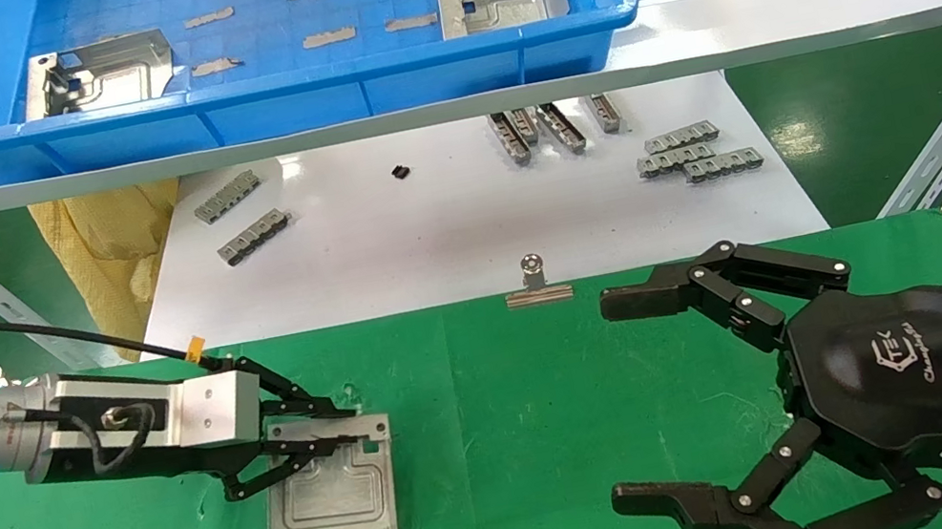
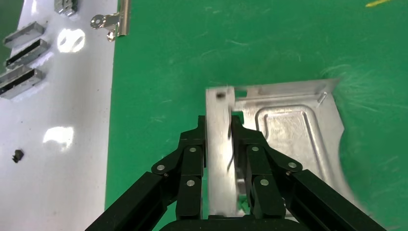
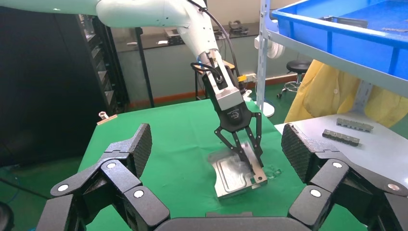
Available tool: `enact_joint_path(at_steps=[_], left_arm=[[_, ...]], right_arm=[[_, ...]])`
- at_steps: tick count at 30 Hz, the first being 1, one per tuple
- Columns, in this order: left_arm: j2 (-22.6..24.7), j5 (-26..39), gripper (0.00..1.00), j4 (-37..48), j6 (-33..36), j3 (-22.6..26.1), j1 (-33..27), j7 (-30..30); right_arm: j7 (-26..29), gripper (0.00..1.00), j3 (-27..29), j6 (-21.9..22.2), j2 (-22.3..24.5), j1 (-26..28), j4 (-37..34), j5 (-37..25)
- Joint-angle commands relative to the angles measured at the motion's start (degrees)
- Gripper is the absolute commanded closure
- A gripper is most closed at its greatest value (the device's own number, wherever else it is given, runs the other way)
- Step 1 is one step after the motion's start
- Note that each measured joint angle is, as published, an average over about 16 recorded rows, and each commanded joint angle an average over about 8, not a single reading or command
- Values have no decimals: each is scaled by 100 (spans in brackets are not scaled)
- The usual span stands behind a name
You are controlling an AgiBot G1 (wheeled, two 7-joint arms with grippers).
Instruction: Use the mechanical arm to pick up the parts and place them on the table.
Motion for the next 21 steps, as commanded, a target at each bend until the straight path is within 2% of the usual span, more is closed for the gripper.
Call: enact_joint_path(at_steps=[1, 8, 21], left_arm=[[18, 15, 0, 52, -28, 10, 6, 119], [-28, -145, 0, 342, -137, -106, -82, -1], [-349, -946, 0, 950, 466, -708, 121, -906]], right_arm=[[0, 0, 0, 0, 0, 0, 0, 0], [0, 0, 0, 0, 0, 0, 0, 0], [-1, 0, 0, 1, 0, -1, -1, 1]])
